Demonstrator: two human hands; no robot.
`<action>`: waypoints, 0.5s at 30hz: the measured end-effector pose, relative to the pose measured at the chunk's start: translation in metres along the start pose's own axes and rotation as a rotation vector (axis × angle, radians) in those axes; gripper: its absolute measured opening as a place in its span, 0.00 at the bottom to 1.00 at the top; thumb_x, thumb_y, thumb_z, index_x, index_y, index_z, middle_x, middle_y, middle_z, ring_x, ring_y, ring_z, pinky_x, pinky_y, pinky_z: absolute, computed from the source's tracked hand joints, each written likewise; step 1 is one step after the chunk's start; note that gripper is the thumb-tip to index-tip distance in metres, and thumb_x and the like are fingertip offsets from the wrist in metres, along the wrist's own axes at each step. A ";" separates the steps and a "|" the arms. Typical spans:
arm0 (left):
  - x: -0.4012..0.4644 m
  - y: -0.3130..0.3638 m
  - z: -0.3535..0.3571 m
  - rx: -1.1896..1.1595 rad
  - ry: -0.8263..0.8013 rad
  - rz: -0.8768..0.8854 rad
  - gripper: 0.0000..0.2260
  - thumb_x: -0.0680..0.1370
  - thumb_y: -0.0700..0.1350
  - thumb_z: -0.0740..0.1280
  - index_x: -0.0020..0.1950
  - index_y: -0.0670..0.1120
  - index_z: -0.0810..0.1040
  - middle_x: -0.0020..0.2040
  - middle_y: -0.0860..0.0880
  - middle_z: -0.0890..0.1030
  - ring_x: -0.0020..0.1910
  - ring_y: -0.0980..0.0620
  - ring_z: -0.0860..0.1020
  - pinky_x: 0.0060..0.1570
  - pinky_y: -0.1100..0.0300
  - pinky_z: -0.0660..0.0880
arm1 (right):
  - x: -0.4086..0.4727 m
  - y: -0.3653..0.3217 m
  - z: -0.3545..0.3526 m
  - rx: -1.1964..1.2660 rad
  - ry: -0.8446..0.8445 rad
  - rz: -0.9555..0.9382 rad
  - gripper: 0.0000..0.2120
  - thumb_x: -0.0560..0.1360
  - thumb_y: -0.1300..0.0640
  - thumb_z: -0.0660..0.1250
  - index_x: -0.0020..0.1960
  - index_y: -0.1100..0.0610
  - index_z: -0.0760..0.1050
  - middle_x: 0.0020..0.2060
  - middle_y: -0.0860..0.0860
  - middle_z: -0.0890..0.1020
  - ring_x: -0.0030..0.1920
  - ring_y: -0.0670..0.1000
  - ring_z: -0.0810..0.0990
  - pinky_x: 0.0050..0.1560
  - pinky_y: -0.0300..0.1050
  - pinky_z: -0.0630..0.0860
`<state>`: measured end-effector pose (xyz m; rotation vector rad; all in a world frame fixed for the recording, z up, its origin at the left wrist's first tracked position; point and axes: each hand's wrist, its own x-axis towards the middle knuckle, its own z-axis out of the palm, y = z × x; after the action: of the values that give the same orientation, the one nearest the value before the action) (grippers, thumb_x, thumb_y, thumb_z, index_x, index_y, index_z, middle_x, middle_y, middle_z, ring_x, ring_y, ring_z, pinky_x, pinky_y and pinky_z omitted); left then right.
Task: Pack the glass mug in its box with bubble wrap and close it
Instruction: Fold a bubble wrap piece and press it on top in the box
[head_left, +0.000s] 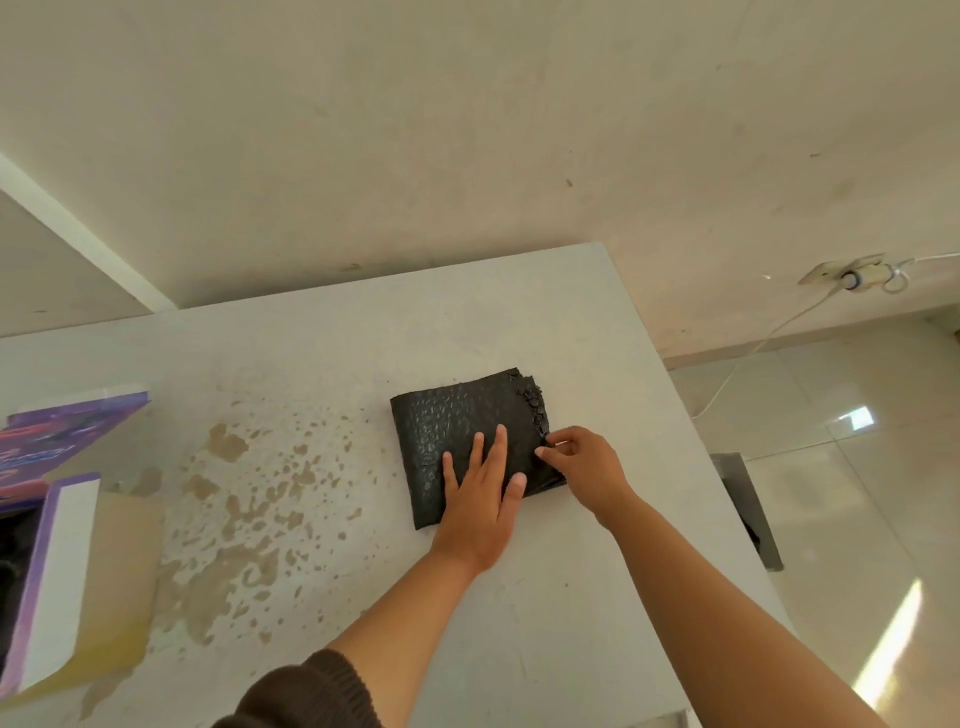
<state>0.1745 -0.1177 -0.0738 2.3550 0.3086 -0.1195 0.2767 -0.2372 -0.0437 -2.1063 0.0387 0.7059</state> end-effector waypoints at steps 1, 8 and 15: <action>0.001 -0.001 -0.002 -0.101 0.011 -0.021 0.27 0.80 0.60 0.40 0.77 0.52 0.43 0.76 0.59 0.48 0.74 0.63 0.39 0.71 0.55 0.29 | 0.004 -0.003 0.003 -0.021 0.011 0.013 0.11 0.74 0.49 0.68 0.50 0.55 0.77 0.41 0.50 0.81 0.40 0.48 0.78 0.40 0.39 0.71; 0.003 -0.014 -0.018 0.027 -0.036 0.032 0.25 0.82 0.44 0.57 0.77 0.51 0.51 0.75 0.58 0.52 0.72 0.62 0.41 0.75 0.50 0.41 | 0.015 -0.018 0.016 -0.137 0.069 0.038 0.12 0.72 0.54 0.71 0.51 0.57 0.73 0.37 0.48 0.76 0.41 0.49 0.76 0.41 0.41 0.71; -0.003 -0.037 -0.036 0.238 0.220 -0.407 0.25 0.80 0.56 0.57 0.76 0.56 0.56 0.78 0.43 0.48 0.75 0.39 0.48 0.72 0.46 0.51 | 0.012 -0.003 0.027 -0.093 0.168 -0.035 0.13 0.73 0.67 0.66 0.57 0.58 0.74 0.50 0.55 0.75 0.55 0.56 0.74 0.48 0.42 0.70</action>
<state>0.1616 -0.0677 -0.0724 2.5119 0.9258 -0.0938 0.2747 -0.2122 -0.0595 -2.2456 0.0622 0.5175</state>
